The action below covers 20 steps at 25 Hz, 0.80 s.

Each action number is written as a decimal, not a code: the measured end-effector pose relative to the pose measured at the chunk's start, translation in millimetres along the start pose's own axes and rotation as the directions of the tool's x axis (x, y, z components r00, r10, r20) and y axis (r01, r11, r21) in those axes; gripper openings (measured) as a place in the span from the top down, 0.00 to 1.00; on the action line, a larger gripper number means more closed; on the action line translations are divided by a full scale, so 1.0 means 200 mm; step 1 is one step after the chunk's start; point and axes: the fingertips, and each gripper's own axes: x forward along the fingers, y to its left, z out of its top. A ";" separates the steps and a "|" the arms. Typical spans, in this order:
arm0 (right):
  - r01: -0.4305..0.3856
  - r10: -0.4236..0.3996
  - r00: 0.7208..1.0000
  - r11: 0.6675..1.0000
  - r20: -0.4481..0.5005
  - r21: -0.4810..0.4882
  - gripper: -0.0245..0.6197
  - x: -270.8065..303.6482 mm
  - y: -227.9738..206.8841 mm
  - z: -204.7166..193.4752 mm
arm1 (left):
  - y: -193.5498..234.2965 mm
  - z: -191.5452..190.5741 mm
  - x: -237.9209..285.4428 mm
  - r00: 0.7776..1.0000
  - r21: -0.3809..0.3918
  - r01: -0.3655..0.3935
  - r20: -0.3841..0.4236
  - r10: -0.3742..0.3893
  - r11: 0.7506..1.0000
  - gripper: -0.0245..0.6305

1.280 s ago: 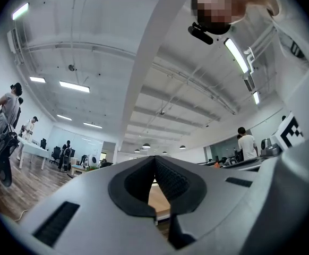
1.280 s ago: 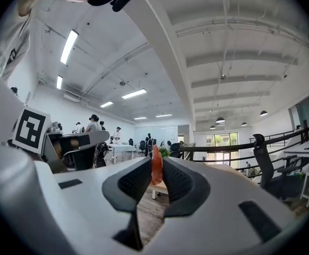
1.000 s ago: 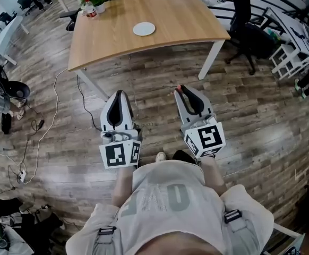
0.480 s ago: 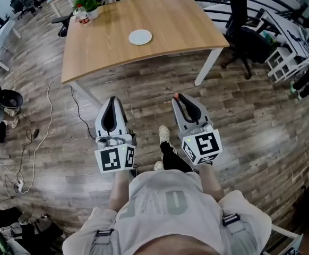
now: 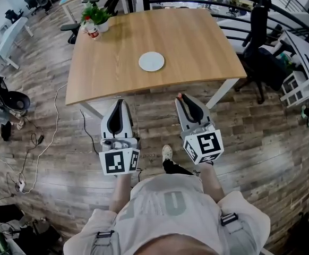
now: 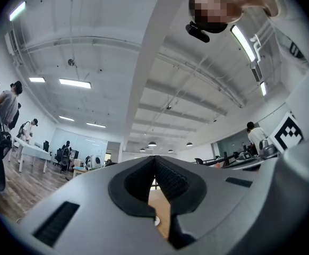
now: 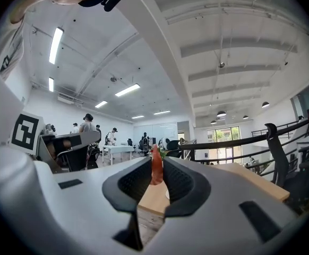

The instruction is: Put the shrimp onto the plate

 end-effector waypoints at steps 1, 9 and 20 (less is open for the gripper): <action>-0.013 0.013 1.000 1.000 0.005 -0.003 0.86 0.07 -0.04 0.01 | 0.01 -0.01 0.08 1.000 0.007 -0.002 0.008 0.002 1.000 0.95; -0.073 0.073 0.997 0.997 0.009 -0.008 0.86 0.49 -0.36 0.03 | 0.03 -0.11 0.59 0.999 0.042 -0.029 0.022 0.029 0.999 0.95; -0.113 0.115 0.992 0.993 -0.046 0.031 0.86 0.86 -0.49 -0.08 | 0.21 -0.26 0.92 0.998 0.059 -0.062 -0.016 0.063 0.996 0.95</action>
